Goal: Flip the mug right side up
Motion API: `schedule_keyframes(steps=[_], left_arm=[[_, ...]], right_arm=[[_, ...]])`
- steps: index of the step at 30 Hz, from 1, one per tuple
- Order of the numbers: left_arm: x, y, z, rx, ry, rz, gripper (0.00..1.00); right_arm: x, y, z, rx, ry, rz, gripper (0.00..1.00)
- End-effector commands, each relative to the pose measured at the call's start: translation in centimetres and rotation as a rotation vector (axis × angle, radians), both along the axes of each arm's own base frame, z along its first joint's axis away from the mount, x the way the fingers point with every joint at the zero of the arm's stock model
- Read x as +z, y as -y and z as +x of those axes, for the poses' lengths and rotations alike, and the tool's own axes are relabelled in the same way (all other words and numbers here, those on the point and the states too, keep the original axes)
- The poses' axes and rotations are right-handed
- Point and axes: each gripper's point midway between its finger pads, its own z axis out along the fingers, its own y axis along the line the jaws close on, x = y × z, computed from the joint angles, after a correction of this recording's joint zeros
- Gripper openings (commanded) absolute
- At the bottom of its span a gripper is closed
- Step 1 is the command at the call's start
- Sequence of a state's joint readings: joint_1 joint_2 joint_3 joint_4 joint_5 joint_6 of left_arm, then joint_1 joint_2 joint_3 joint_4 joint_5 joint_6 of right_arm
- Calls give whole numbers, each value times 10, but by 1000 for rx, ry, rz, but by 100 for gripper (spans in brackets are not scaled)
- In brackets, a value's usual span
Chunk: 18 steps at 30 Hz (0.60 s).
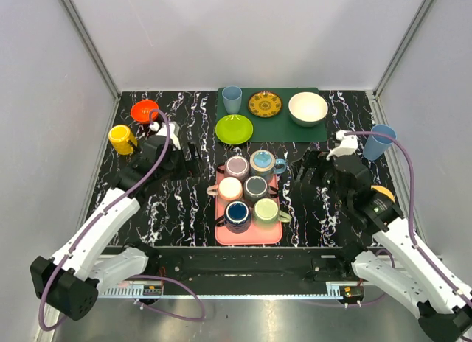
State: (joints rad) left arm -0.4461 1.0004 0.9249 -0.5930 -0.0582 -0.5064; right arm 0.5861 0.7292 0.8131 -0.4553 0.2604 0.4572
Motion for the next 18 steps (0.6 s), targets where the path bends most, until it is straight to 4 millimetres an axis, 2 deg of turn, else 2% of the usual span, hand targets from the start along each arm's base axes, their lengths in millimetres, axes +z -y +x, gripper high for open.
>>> schedule_keyframes(steps=[1, 6, 10, 11, 15, 18], left_arm=[[21, 16, -3, -121, 87, -50, 99], [20, 15, -7, -163, 112, -23, 99], [16, 25, -17, -266, 102, -26, 99], [15, 27, -19, -285, 98, -30, 99], [9, 43, -35, -382, 126, -47, 99], [0, 44, -36, -381, 149, -20, 99]], right_arm=[[9, -18, 4, 110, 26, -23, 100], [18, -29, 3, 172, 21, -27, 100], [9, -28, 5, 187, -27, -102, 100], [13, -30, 4, 207, -32, -102, 100], [-4, -31, -5, 243, -116, -147, 100], [-17, -33, -8, 265, -154, -153, 100]])
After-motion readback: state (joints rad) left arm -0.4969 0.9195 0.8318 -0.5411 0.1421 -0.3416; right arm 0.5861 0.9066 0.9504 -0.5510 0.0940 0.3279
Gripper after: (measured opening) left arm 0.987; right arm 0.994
